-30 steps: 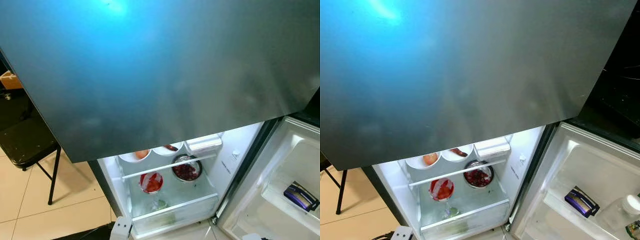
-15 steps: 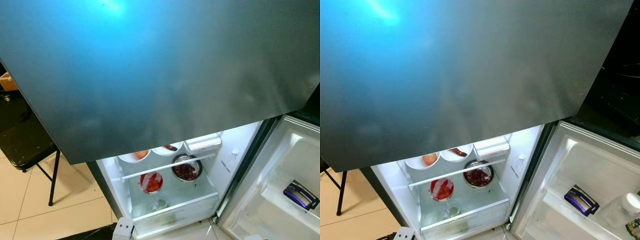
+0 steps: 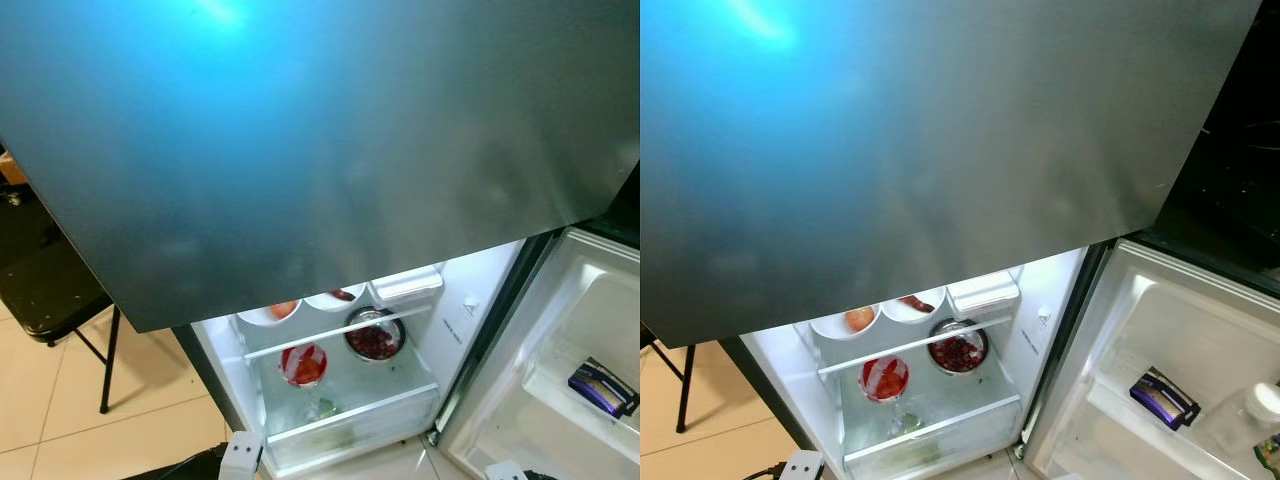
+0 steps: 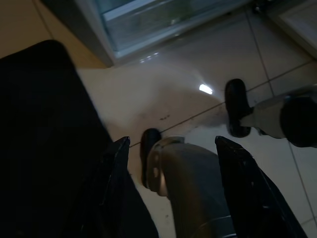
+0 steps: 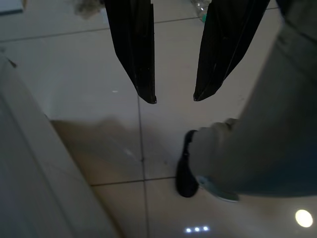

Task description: Restocking fridge

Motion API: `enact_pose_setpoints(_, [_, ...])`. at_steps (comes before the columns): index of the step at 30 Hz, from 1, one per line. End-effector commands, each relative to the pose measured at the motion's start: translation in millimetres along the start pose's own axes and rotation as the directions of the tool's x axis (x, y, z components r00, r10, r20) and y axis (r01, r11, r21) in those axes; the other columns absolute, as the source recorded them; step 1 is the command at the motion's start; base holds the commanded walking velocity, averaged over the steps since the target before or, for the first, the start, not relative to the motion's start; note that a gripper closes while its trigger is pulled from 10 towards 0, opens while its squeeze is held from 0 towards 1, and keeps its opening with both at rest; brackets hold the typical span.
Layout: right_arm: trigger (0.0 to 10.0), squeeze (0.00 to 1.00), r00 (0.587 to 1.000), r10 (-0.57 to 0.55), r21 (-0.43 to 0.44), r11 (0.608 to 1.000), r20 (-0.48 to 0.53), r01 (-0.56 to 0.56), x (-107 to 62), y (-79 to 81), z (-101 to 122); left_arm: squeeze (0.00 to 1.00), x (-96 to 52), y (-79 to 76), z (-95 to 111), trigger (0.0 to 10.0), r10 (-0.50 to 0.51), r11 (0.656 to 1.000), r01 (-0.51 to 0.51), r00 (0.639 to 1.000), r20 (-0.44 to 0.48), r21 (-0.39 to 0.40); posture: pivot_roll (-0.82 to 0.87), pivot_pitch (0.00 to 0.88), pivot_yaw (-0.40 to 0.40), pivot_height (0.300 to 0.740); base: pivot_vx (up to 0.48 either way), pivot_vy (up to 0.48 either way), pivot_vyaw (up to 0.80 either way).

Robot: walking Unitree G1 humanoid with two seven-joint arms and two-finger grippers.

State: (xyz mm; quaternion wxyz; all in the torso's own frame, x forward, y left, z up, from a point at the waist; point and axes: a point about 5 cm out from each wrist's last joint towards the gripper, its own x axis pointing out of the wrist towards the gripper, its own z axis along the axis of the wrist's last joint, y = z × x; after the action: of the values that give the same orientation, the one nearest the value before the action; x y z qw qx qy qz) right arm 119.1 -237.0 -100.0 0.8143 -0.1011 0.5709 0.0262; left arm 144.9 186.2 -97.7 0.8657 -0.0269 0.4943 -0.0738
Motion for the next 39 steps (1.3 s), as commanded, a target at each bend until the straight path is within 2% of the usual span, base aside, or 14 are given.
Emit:
enact_pose_setpoints(1, [10.0, 0.00, 1.000, -0.017, 0.039, 0.999, -0.005, 0.017, -1.0, -5.4, -2.4, 0.00, -2.6, 9.7, -0.5, 10.0, 0.031, 1.000, -0.031, 1.000, -0.006, -0.006, 0.00, 0.000, -0.044, 0.740, 0.000, 0.000, 0.00])
enact_pose_setpoints(4, [10.0, 0.00, 0.999, -0.043, 0.077, 0.996, 0.001, 0.043, -2.7, -14.1, -3.7, 0.00, -2.6, 11.0, 3.5, 10.0, 0.025, 1.000, -0.025, 1.000, 0.010, 0.014, 0.00, 0.000, -0.049, 0.740, 0.000, 0.000, 0.00])
enact_pose_setpoints(6, [10.0, 0.00, 0.998, -0.064, 0.107, 0.992, -0.016, 0.065, -3.4, -15.6, -9.4, 0.00, -5.7, 14.7, -7.6, 10.0, 0.035, 0.997, -0.032, 0.999, -0.036, 0.072, 0.02, 0.000, -0.068, 0.740, 0.000, 0.000, 0.00])
enact_pose_setpoints(10, [10.0, 0.00, 0.997, -0.069, 0.112, 0.991, -0.020, 0.071, -3.5, -15.4, -11.2, 0.00, -8.9, 18.7, -17.1, 10.0, 0.062, 0.998, -0.060, 0.997, -0.054, 0.037, 0.00, 0.000, -0.070, 0.740, 0.000, 0.000, 0.00])
enact_pose_setpoints(15, [10.0, 0.00, 0.997, -0.071, 0.112, 0.991, 0.009, 0.069, -2.7, -15.0, -3.7, 0.00, -7.8, 12.1, -21.0, 10.0, 0.053, 0.998, -0.051, 0.997, -0.058, 0.028, -0.03, 0.000, -0.069, 0.740, 0.000, 0.000, 0.00])
enact_pose_setpoints(17, [10.0, 0.00, 0.998, -0.061, 0.085, 0.995, 0.001, 0.061, -2.5, -12.9, -4.9, 0.00, -5.0, 2.1, -22.4, 10.0, 0.038, 0.999, -0.037, 0.997, -0.064, 0.020, -0.03, 0.000, -0.071, 0.740, 0.000, 0.000, 0.00])
enact_pose_setpoints(22, [10.0, 0.00, 0.998, -0.068, 0.085, 0.994, -0.007, 0.068, -2.9, -13.5, -7.9, 0.00, 2.1, -19.4, -15.0, 10.0, -0.015, 0.999, 0.018, 0.999, -0.048, 0.048, -0.03, 0.000, -0.061, 0.740, 0.000, 0.000, 0.00])
enact_pose_setpoints(25, [10.0, 0.00, 0.998, -0.070, 0.090, 0.994, -0.008, 0.070, -2.8, -13.4, -8.0, 0.00, 2.5, -20.4, -14.2, 10.0, -0.019, 0.998, 0.022, 0.999, -0.048, 0.056, -0.03, 0.000, -0.061, 0.740, 0.000, 0.000, 0.00])
enact_pose_setpoints(27, [10.0, 0.00, 0.998, -0.058, 0.077, 0.995, -0.006, 0.058, -1.8, -7.9, -7.4, 0.00, 4.1, -22.7, -9.7, 10.0, -0.035, 0.993, 0.041, 0.998, -0.053, 0.111, -0.02, 0.000, -0.055, 0.740, 0.000, 0.000, 0.00])
enact_pose_setpoints(31, [10.0, 0.00, 0.999, -0.053, 0.077, 0.996, -0.006, 0.053, -1.3, -4.1, -8.3, 0.00, 5.3, -22.0, -3.3, 10.0, -0.046, 0.987, 0.053, 0.998, -0.050, 0.151, -0.02, 0.000, -0.042, 0.740, 0.000, 0.000, 0.00])
enact_pose_setpoints(39, [10.0, 0.00, 0.998, -0.053, 0.074, 0.996, -0.024, 0.055, -1.8, -2.4, -14.6, 0.00, 5.3, -18.7, 0.7, 10.0, -0.044, 0.984, 0.052, 0.998, -0.046, 0.168, -0.02, 0.000, -0.041, 0.740, 0.000, 0.000, 0.00])
